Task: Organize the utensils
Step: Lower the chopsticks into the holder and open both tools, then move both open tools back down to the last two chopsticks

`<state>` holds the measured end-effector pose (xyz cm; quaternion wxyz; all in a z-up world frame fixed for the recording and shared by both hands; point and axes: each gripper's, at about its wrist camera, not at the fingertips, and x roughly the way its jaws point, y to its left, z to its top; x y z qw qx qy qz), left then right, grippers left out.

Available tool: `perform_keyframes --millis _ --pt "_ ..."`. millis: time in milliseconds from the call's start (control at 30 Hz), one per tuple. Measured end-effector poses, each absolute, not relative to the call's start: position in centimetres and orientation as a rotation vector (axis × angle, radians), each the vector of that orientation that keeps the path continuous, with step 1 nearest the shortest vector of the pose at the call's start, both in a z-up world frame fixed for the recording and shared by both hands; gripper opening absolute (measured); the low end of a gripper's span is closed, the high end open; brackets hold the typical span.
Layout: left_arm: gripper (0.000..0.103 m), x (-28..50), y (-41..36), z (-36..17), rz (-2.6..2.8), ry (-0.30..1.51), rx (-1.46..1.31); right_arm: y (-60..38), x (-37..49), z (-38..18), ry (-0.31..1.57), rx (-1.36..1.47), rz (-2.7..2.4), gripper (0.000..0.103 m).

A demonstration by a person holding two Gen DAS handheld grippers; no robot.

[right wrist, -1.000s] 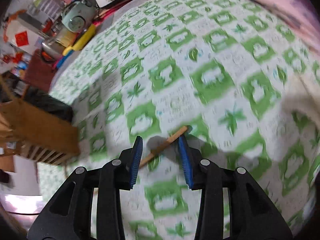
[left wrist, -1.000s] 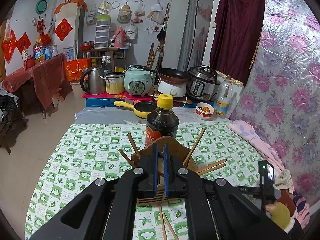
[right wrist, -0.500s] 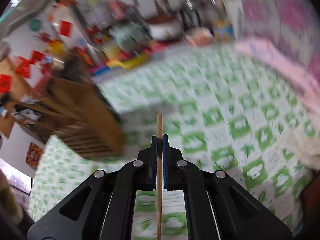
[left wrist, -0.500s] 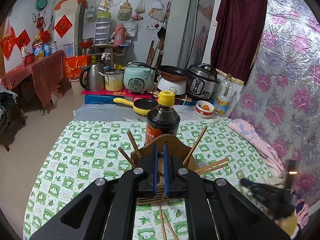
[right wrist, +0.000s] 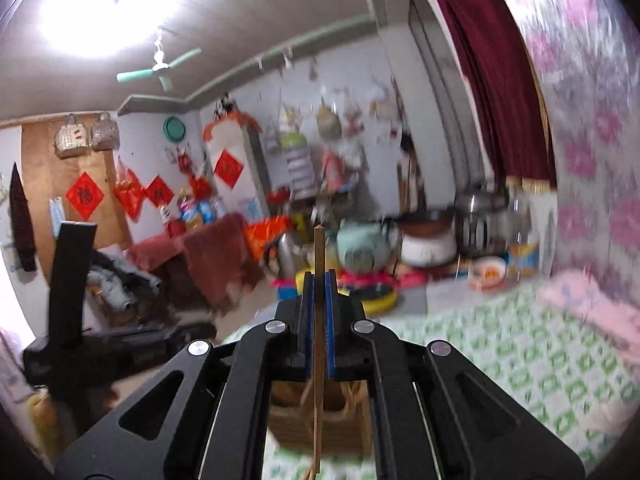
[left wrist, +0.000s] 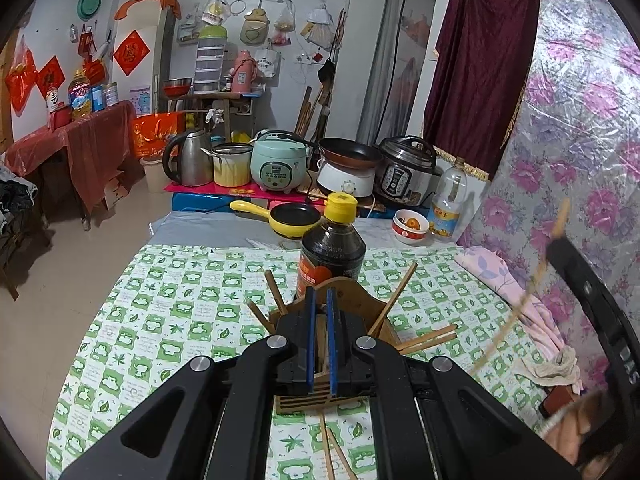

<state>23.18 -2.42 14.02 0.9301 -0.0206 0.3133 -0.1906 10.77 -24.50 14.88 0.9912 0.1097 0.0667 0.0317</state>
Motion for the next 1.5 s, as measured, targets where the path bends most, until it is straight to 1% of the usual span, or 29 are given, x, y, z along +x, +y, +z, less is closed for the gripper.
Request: perform_keyframes --millis 167,267,500,667,733,767,800,867,933,1000,1033,1067,1167,1200,1233,1300,1367,1433,1500 --pt "0.006 23.7 -1.8 14.2 -0.380 0.643 -0.058 -20.9 13.0 15.0 0.029 0.141 0.007 0.006" --pt "0.006 24.3 -2.0 13.9 -0.376 0.650 -0.058 -19.6 14.0 14.5 0.011 0.105 -0.022 0.006" --pt "0.006 26.3 -2.3 12.3 -0.385 0.694 -0.061 -19.8 16.1 12.0 0.062 0.114 -0.036 0.006" --pt "0.007 27.3 -2.8 11.0 -0.378 0.742 -0.064 -21.6 17.7 10.5 0.149 0.189 0.005 0.008" --pt "0.019 27.3 -2.9 10.9 -0.373 0.744 -0.065 -22.3 17.6 10.4 0.155 0.205 0.012 0.006" --pt "0.034 27.2 -2.9 11.0 -0.366 0.738 -0.065 -22.6 17.5 10.6 0.159 0.215 0.022 0.006" --pt "0.043 27.0 -2.9 11.1 -0.354 0.724 -0.063 -22.7 17.3 10.7 0.158 0.223 0.024 0.006" --pt "0.047 26.8 -2.8 11.2 -0.341 0.712 -0.055 -22.8 17.0 11.0 0.164 0.225 0.035 0.008" --pt "0.054 26.8 -2.8 11.3 -0.347 0.711 -0.059 -22.9 16.5 11.2 0.158 0.232 0.039 0.010" --pt "0.065 26.5 -2.8 11.5 -0.340 0.700 -0.061 -23.1 16.0 11.6 0.159 0.238 0.056 0.011" --pt "0.067 26.4 -2.8 11.6 -0.335 0.694 -0.060 -23.1 16.0 11.6 0.159 0.238 0.056 0.012" --pt "0.072 26.2 -2.7 11.7 -0.333 0.689 -0.059 -23.1 15.3 11.9 0.156 0.247 0.076 0.013" --pt "0.084 25.7 -2.6 12.1 -0.326 0.671 -0.064 -22.8 14.4 12.3 0.154 0.239 0.084 0.026" --pt "0.088 25.4 -2.5 12.2 -0.320 0.661 -0.067 -22.7 14.0 12.4 0.150 0.236 0.081 0.038" --pt "0.089 25.3 -2.4 12.3 -0.316 0.654 -0.069 -22.6 13.5 12.4 0.143 0.235 0.076 0.052" --pt "0.092 24.9 -2.2 12.5 -0.308 0.643 -0.072 -22.4 12.6 12.4 0.128 0.228 0.064 0.063" --pt "0.093 24.4 -2.1 12.5 -0.302 0.639 -0.077 -22.3 11.9 12.3 0.127 0.211 0.057 0.067" --pt "0.093 23.9 -1.9 12.3 -0.302 0.643 -0.086 -22.3 11.1 12.1 0.149 0.201 0.056 0.075" --pt "0.093 23.0 -1.5 11.6 -0.308 0.645 -0.090 -22.6 10.3 11.6 0.182 0.198 0.058 0.078"
